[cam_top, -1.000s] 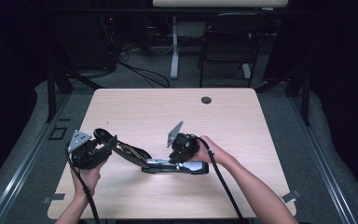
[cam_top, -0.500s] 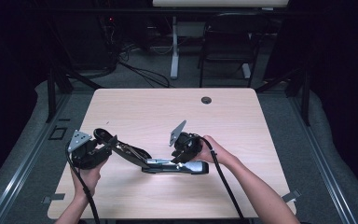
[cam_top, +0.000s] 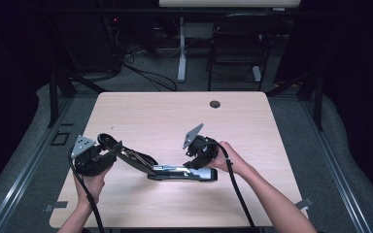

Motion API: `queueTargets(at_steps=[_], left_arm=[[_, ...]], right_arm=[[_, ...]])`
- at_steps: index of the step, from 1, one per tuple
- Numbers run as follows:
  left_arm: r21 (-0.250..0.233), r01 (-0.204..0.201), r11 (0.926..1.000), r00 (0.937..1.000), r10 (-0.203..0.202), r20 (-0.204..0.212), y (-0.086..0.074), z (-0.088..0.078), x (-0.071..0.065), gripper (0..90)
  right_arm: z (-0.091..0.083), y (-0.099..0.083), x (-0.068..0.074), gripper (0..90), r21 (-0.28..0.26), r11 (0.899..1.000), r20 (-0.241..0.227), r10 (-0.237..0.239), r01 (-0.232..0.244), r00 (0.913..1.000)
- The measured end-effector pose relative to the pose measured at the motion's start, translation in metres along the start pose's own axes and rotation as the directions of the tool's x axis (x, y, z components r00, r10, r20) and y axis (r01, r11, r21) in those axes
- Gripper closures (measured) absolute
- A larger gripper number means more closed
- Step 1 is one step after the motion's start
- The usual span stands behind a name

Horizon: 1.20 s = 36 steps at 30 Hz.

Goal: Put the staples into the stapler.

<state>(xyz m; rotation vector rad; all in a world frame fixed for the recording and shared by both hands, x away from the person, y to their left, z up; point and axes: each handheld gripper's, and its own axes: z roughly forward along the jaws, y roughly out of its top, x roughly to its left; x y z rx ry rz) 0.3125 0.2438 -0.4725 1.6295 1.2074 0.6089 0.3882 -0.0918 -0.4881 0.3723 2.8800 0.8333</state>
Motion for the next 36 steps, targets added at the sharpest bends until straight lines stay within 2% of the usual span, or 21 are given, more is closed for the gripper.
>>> queueTargets(at_steps=[5,11,13,19,20,22,23,24,25,30,32,36], left_arm=[[0.012,-0.003,0.9999,1.0000,0.003,0.001,0.000,0.001,-0.001,56.3],[0.025,0.001,0.9997,1.0000,-0.001,0.007,0.000,0.002,-0.003,52.6],[0.026,0.003,0.9997,1.0000,-0.003,0.008,0.000,0.002,-0.003,52.6],[0.017,-0.007,0.9998,0.9998,0.007,0.019,0.000,0.002,-0.004,52.3],[0.013,-0.006,0.9999,0.9998,0.006,0.020,0.000,0.002,-0.005,52.4],[0.008,0.001,1.0000,0.9998,-0.001,0.022,0.000,0.003,-0.005,52.4],[0.006,0.006,1.0000,0.9996,-0.006,0.027,0.000,0.002,-0.005,52.6],[0.001,0.011,0.9999,0.9995,-0.011,0.030,0.000,0.003,-0.005,53.0],[-0.005,0.013,0.9999,0.9995,-0.013,0.029,0.000,0.003,-0.005,53.6],[-0.017,0.020,0.9997,0.9990,-0.019,0.039,0.001,0.002,-0.007,58.3],[-0.027,0.013,0.9996,0.9990,-0.012,0.043,0.002,0.003,-0.009,58.6],[-0.031,0.007,0.9995,0.9988,-0.005,0.050,0.003,0.003,-0.011,59.0]], right_arm=[[-0.015,-0.009,0.003,56.3,-0.018,0.998,0.055,0.053,-0.052,0.9971],[-0.027,-0.022,0.006,58.1,-0.024,0.995,0.086,0.097,-0.095,0.9916],[-0.030,-0.026,0.007,58.5,-0.040,0.992,0.093,0.127,-0.123,0.9876],[-0.037,-0.036,0.007,62.3,-0.054,0.984,0.124,0.173,-0.168,0.9771],[-0.044,-0.036,0.006,63.3,0.047,0.984,0.098,0.164,-0.169,0.9816],[-0.045,-0.039,0.007,66.0,0.060,0.982,0.099,0.170,-0.177,0.9804],[-0.045,-0.041,0.008,67.6,0.066,0.981,0.093,0.175,-0.182,0.9801],[-0.043,-0.044,0.009,69.0,0.049,0.981,0.092,0.184,-0.189,0.9787],[-0.035,-0.048,0.012,70.5,-0.043,0.979,0.123,0.202,-0.198,0.9715],[-0.027,-0.060,0.013,83.6,-0.016,0.980,0.118,0.198,-0.198,0.9729],[-0.022,-0.063,0.012,85.4,-0.024,0.976,0.097,0.217,-0.216,0.9713],[-0.012,-0.065,0.009,87.4,0.005,0.974,0.096,0.223,-0.225,0.9700]])
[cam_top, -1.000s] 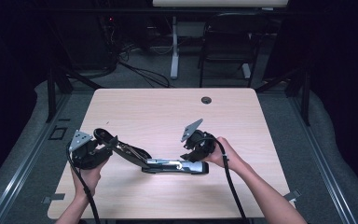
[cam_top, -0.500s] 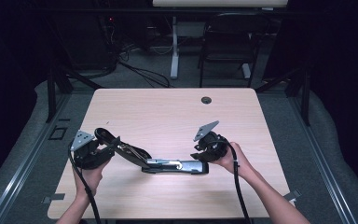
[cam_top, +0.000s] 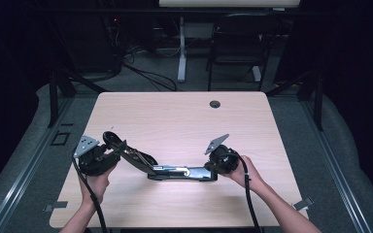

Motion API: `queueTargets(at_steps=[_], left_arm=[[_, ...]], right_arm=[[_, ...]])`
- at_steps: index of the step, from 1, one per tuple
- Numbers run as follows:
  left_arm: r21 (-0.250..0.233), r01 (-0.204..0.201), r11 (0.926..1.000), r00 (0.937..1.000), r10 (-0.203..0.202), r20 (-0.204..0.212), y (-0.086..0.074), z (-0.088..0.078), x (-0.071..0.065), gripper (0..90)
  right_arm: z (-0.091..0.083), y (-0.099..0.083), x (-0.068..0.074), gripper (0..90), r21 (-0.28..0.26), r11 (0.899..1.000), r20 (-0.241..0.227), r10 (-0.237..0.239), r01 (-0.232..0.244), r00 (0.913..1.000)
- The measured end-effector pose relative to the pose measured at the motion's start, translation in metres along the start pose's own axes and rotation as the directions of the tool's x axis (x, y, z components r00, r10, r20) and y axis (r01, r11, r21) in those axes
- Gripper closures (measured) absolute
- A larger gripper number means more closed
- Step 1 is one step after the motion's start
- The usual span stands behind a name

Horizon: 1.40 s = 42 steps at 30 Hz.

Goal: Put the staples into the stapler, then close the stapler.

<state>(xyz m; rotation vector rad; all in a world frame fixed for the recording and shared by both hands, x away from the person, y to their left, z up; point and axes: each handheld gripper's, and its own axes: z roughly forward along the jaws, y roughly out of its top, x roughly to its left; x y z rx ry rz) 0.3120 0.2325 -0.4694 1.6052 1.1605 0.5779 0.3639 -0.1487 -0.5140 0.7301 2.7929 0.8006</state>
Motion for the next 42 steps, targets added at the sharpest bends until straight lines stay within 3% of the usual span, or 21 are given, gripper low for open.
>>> queueTargets(at_steps=[14,18,19,23,28,29,30,33,42], left_arm=[[-0.022,-0.040,0.9990,0.9991,0.040,0.010,0.003,0.003,-0.009,59.6],[-0.031,-0.079,0.9964,0.9967,0.079,0.016,0.005,0.006,-0.016,59.5],[-0.032,-0.087,0.9957,0.9960,0.088,0.018,0.006,0.007,-0.018,59.5],[-0.031,-0.104,0.9941,0.9944,0.104,0.017,0.007,0.008,-0.022,59.5],[-0.030,-0.095,0.9951,0.9954,0.095,0.013,0.007,0.008,-0.022,59.7],[-0.030,-0.093,0.9952,0.9956,0.093,0.012,0.006,0.008,-0.023,59.7],[-0.030,-0.090,0.9955,0.9958,0.090,0.012,0.006,0.008,-0.023,59.7],[-0.027,-0.085,0.9960,0.9963,0.086,0.011,0.006,0.008,-0.023,59.8],[0.043,-0.078,0.9960,0.9966,0.077,0.031,-0.001,0.018,-0.023,58.1]], right_arm=[[0.022,0.002,0.004,89.5,0.058,0.998,-0.010,-0.015,0.015,0.9998],[0.025,0.001,0.004,89.7,0.067,0.998,-0.015,-0.012,0.013,0.9998],[0.020,0.005,0.004,89.6,0.171,0.985,0.028,-0.043,0.038,0.9987],[0.029,0.002,0.004,90.0,0.136,0.990,0.007,-0.027,0.026,0.9996],[0.029,0.003,0.002,90.0,0.139,0.990,0.014,-0.025,0.022,0.9996],[0.030,0.002,0.002,90.0,0.129,0.992,0.004,-0.014,0.013,0.9999],[0.032,0.001,0.001,90.0,0.089,0.996,-0.036,0.005,-0.002,0.9993],[0.033,0.000,0.001,90.0,0.086,0.996,-0.035,0.007,-0.004,0.9994],[0.033,0.001,0.002,90.0,0.083,0.997,-0.036,-0.002,0.005,0.9993]])
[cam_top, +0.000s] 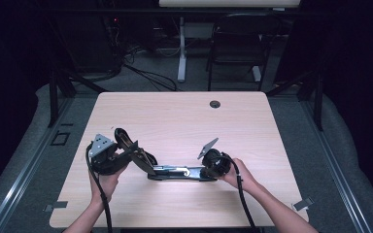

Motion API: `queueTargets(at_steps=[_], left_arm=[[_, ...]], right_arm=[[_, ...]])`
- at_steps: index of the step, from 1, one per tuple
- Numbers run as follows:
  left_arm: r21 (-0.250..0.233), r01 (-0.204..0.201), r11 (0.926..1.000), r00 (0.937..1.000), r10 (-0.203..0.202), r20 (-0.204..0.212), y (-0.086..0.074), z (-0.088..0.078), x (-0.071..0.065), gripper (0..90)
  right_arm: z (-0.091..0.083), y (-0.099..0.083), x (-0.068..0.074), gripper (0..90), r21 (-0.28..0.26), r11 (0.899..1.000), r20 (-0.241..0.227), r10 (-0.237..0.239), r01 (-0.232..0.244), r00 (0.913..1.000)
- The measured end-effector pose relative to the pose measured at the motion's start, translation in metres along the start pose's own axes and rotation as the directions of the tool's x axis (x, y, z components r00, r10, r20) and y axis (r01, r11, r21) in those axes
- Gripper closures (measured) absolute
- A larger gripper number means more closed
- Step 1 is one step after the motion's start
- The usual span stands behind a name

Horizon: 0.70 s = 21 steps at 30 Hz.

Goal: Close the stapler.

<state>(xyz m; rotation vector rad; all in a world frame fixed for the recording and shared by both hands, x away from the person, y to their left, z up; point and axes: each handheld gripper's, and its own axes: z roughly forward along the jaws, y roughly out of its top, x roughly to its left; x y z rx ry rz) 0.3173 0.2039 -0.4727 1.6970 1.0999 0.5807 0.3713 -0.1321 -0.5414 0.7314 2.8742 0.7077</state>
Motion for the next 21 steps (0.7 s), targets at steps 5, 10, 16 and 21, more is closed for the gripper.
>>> queueTargets(at_steps=[5,10,16,21], left_arm=[[0.005,0.015,0.9999,0.9996,-0.015,0.022,-0.001,0.002,0.001,58.5],[-0.002,0.004,1.0000,0.9994,-0.004,0.035,-0.001,0.003,-0.002,58.7],[-0.001,-0.032,0.9995,0.9992,0.032,0.025,0.001,0.006,-0.010,58.7],[0.001,-0.035,0.9994,0.9990,0.035,0.026,0.001,0.007,-0.011,58.7]], right_arm=[[0.000,0.000,0.000,90.0,-0.002,1.000,-0.001,0.003,-0.003,1.0000],[0.000,0.000,-0.001,90.0,-0.002,1.000,-0.003,0.004,-0.004,1.0000],[0.000,0.000,-0.001,90.0,-0.004,1.000,-0.005,0.008,-0.008,1.0000],[-0.001,0.000,-0.001,90.0,0.004,1.000,-0.004,0.008,-0.008,1.0000]])
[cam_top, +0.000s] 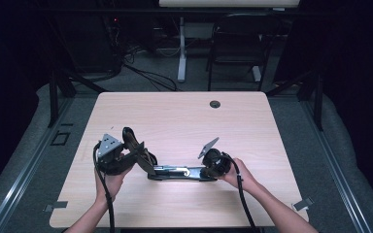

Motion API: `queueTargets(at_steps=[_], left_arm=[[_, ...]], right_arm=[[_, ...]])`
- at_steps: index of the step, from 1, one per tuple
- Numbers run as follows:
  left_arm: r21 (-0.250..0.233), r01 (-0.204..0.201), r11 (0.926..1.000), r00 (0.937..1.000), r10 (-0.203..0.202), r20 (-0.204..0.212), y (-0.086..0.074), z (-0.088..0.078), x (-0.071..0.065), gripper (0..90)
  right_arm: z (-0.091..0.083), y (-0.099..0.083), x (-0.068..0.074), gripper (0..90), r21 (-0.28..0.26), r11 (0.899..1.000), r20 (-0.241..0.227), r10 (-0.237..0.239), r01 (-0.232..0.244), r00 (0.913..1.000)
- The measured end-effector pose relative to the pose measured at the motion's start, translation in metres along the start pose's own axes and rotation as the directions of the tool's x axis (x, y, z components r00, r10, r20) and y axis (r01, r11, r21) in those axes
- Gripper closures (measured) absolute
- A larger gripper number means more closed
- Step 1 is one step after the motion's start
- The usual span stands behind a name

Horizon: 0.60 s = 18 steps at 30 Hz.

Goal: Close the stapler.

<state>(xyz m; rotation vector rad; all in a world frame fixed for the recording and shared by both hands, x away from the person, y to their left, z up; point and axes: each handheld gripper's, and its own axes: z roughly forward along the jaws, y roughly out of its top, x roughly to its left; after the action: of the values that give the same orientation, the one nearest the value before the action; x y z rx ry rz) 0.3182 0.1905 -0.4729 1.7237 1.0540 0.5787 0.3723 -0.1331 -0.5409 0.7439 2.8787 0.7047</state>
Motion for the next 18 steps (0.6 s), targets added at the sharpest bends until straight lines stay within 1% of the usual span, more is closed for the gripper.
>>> queueTargets(at_steps=[2,3,7,10,14,16,18], left_arm=[[0.000,0.004,1.0000,1.0000,-0.004,0.002,-0.0002,0.0002,-0.0002,58.8],[-0.001,0.005,1.0000,1.0000,-0.005,0.003,-0.0002,0.0003,-0.0002,58.7],[-0.003,0.011,0.9999,0.9999,-0.011,0.009,-0.0003,0.0008,-0.0006,58.6],[-0.001,0.003,1.0000,0.9999,-0.003,0.013,0.0002,0.0012,-0.0014,58.7],[0.004,-0.012,0.9999,0.9999,0.012,0.011,0.0013,0.0018,-0.0027,59.0],[0.003,-0.028,0.9996,0.9995,0.028,0.012,0.0023,0.0032,-0.0051,59.1],[0.001,-0.055,0.9985,0.9984,0.055,0.009,0.0032,0.0047,-0.0095,59.1]], right_arm=[[0.0000,0.0000,-0.0003,90.0,0.000,1.000,-0.001,0.001,-0.001,1.0000],[0.0009,-0.0004,0.0000,90.0,-0.011,1.000,-0.009,0.010,-0.010,0.9999],[0.0010,-0.0002,-0.0002,90.0,-0.011,1.000,-0.009,0.010,-0.011,0.9999],[0.0009,-0.0003,-0.0003,90.0,-0.011,1.000,-0.009,0.012,-0.012,0.9999],[0.0011,-0.0009,-0.0006,90.0,-0.017,1.000,-0.008,0.015,-0.015,0.9999],[0.0010,-0.0006,-0.0007,90.0,-0.013,1.000,-0.011,0.014,-0.014,0.9998],[0.0009,-0.0004,-0.0003,90.0,-0.011,1.000,-0.009,0.015,-0.015,0.9999]])
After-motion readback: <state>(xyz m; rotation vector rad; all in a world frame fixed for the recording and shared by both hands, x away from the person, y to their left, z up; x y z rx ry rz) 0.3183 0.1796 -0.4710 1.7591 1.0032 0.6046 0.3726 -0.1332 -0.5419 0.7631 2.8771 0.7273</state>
